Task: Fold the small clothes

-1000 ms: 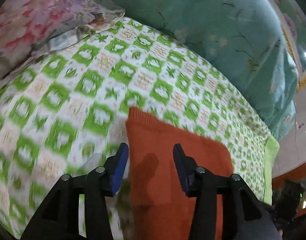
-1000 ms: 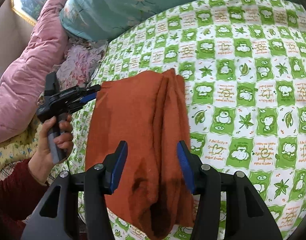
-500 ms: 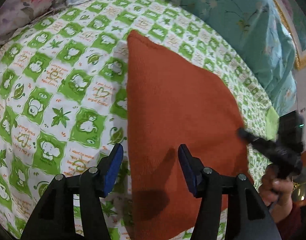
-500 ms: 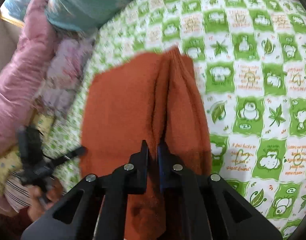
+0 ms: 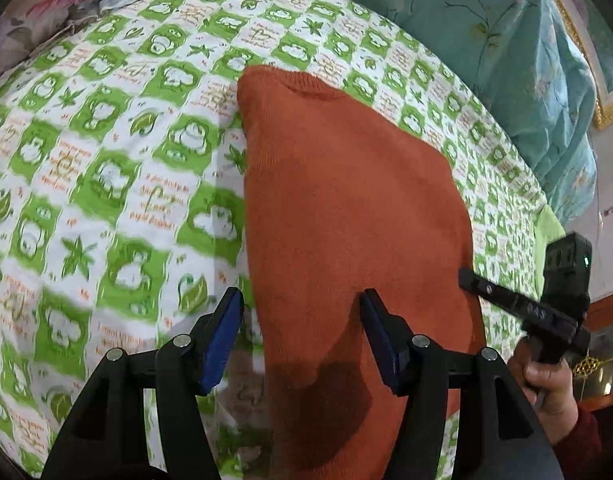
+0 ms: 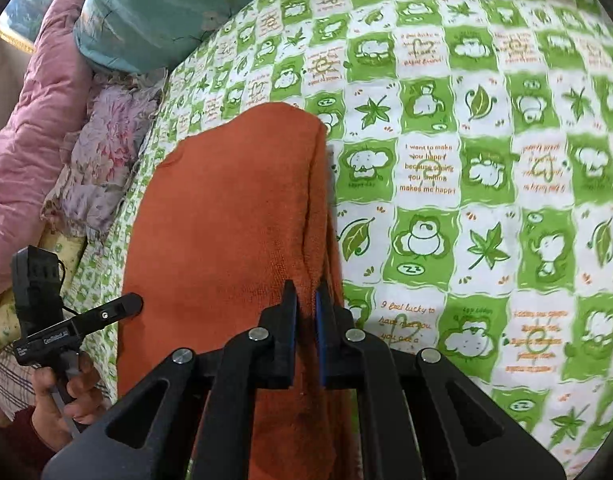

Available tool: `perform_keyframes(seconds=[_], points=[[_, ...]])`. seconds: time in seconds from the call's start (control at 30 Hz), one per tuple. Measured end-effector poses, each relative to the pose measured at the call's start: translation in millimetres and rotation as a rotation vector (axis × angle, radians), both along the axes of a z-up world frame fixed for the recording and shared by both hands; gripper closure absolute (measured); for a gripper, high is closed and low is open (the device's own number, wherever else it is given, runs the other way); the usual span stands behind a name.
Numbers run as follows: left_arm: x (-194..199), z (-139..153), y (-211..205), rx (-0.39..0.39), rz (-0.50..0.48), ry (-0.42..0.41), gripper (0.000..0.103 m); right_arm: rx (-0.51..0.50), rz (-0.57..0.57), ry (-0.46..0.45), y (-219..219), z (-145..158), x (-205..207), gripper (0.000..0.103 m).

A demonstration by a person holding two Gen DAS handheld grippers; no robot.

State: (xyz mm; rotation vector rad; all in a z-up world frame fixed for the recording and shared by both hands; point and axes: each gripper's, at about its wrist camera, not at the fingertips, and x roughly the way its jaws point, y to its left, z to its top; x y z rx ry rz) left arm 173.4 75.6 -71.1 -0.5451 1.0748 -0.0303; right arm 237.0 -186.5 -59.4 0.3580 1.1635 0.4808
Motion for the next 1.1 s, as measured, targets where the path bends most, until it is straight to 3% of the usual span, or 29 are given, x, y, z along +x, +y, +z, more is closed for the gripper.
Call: perform_keyframes(seconds=[0.13,0.3,0.37,0.43,0.57,0.7,0.83,0.97,1.1], points=[[18.9,-3.1,12.6,0.015,0.059,-0.005,0.040,-0.049,0.028,-0.024,7.2,2.8,-2.0,0.094],[43.0,-8.2,35.0,-0.044,0.129,-0.027,0.047,-0.023,0.004,-0.019,2.4,1.5,-2.4,0.094],[55.3,-9.9,37.9,-0.086,0.105,-0.044,0.069,-0.012,-0.006,-0.017,2.1,1.2,-3.0,0.094],[60.9,-4.1,37.4,-0.071,0.083,-0.073,0.081,-0.008,-0.013,-0.018,-0.6,1.4,-4.6,0.094],[62.5,2.9,30.6,0.019,0.075,-0.099,0.087,-0.046,-0.017,-0.065,1.9,9.1,-10.0,0.094],[65.2,-4.9,27.2,0.070,0.073,-0.041,0.082,-0.112,-0.004,-0.058,11.6,-1.5,-5.6,0.093],[43.8,15.1,25.1,0.050,0.036,-0.051,0.060,-0.060,-0.033,-0.041,3.2,10.4,-9.3,0.088],[-11.8,34.8,12.4,0.084,-0.032,-0.064,0.045,-0.020,-0.049,-0.042,-13.9,26.2,-31.2,0.084],[-70.9,39.9,-5.3,0.144,-0.105,-0.037,0.043,0.006,-0.072,-0.030,-29.2,29.8,-61.4,0.072]])
